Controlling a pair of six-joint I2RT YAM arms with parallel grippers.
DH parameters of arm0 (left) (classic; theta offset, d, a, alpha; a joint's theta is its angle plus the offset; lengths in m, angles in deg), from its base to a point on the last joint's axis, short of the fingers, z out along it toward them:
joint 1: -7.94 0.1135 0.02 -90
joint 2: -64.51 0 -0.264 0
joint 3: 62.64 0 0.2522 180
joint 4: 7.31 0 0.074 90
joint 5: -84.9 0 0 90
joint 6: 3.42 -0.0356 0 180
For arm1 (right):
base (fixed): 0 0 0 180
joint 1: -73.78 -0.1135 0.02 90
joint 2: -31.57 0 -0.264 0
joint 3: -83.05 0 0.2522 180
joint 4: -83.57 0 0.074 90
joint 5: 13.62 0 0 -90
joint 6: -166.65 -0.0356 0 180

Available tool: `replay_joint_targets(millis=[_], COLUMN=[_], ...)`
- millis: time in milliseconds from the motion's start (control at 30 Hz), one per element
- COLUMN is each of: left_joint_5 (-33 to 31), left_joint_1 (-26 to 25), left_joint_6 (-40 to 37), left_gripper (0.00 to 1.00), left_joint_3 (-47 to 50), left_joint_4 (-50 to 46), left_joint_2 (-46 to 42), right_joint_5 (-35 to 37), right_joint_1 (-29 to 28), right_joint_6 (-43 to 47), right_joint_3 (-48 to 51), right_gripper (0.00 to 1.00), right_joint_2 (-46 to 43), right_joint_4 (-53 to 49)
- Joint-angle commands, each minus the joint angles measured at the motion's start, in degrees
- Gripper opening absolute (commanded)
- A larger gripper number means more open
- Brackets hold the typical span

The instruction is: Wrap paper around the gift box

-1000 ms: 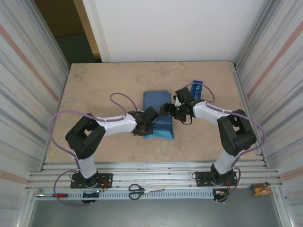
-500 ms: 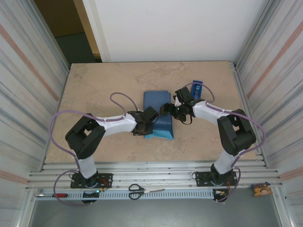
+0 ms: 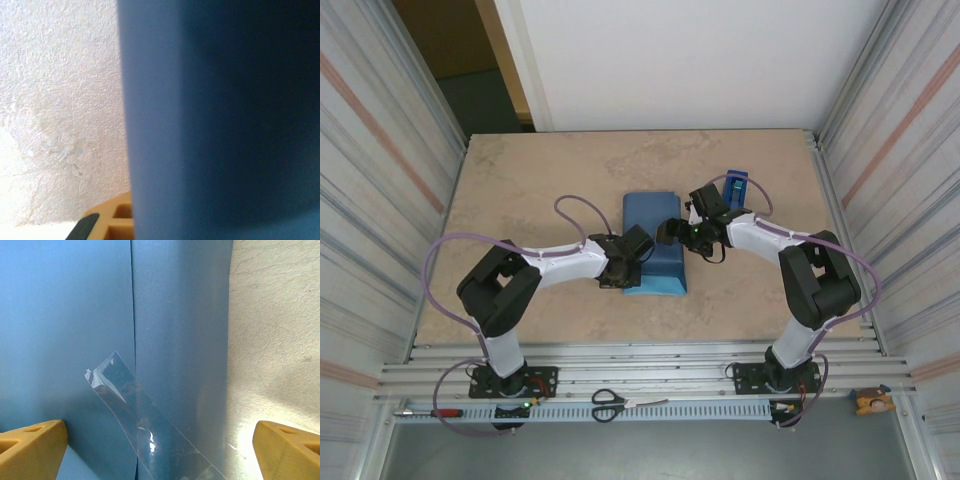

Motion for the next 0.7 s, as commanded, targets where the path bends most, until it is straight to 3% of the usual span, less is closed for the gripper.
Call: replay_joint_targets(millis=[0,67,133,267,400,533,667], left_joint_5=[-0.3,-0.3,0.0,0.6,0.2,-0.6,-1.3], left_joint_1=[-0.6,-0.6,-0.7,-1.5,-1.7,-1.8,-1.8], left_joint_6=[-0.7,-0.8,-0.8,-0.4,0.1,0.0,0.1], left_gripper=[0.0,0.0,0.23,0.29,0.0,0.0,0.26], left_joint_3=[0.3,0.3,0.1,1.0,1.6,1.6,1.8], left_joint_4=[-2.8,-3.3,-4.1,-4.3,-4.2,-4.6,-5.4], left_joint_2=[-1.5,-1.6,-1.7,-2.1,-2.3,-3.3,-5.1], right_joint_5=[3.9,3.9,4.0,4.1,4.2,4.3,4.2], right_joint_1=[-0.7,-0.8,-0.8,-0.8,-0.8,-0.9,-0.9], right_joint_6=[1.4,1.4,1.4,1.4,1.3,1.3,1.3], right_joint_3=[0.9,0.7,0.7,0.7,0.6,0.6,0.6], right_gripper=[0.93,0.93,0.94,0.94,0.94,0.94,0.94], right_joint_2=[2.4,2.4,2.4,2.4,2.4,2.4,2.3], right_joint_4=[-6.9,-6.9,-7.0,-7.1,-7.2,-7.3,-7.3])
